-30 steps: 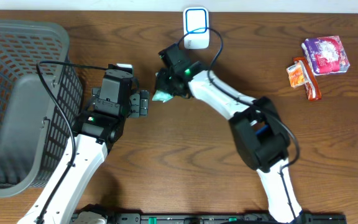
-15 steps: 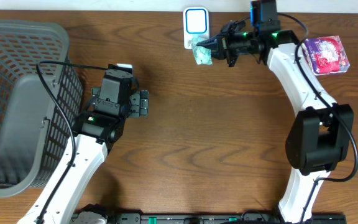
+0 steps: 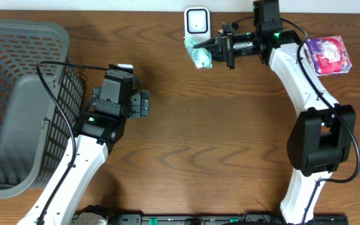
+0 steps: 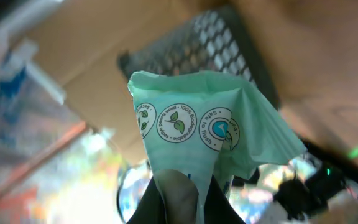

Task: Scan the item barcode
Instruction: 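Lift the mint-green pouch and hold it up to the scanner face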

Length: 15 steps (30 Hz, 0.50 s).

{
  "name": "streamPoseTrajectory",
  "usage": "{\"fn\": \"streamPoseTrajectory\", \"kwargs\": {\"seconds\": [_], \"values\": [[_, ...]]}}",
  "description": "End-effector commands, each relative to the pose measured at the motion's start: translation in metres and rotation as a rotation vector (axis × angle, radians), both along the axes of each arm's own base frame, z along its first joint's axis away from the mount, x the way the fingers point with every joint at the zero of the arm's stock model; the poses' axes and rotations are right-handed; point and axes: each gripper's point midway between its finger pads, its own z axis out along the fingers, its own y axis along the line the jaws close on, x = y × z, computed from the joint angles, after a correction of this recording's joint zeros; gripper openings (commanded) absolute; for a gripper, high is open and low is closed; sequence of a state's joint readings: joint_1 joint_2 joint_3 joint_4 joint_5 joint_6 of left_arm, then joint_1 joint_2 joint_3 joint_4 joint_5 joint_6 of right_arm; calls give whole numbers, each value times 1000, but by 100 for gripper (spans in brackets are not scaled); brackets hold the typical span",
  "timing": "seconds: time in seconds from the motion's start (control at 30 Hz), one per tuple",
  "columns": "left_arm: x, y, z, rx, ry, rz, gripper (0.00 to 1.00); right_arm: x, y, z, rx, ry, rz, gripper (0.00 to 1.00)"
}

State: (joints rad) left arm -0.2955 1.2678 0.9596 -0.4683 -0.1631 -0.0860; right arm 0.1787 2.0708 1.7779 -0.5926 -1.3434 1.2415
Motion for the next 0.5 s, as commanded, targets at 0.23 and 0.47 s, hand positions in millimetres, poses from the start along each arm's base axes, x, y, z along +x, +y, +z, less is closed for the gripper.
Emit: {"fn": "streamPoseTrajectory", "kwargs": {"seconds": [0.23, 0.47], "values": [[0, 1, 0, -4, 1, 11, 98, -38, -2, 21, 188, -188, 160, 1], [0, 1, 0, -4, 1, 11, 98, -52, -12, 15, 184, -166, 143, 1]]}}
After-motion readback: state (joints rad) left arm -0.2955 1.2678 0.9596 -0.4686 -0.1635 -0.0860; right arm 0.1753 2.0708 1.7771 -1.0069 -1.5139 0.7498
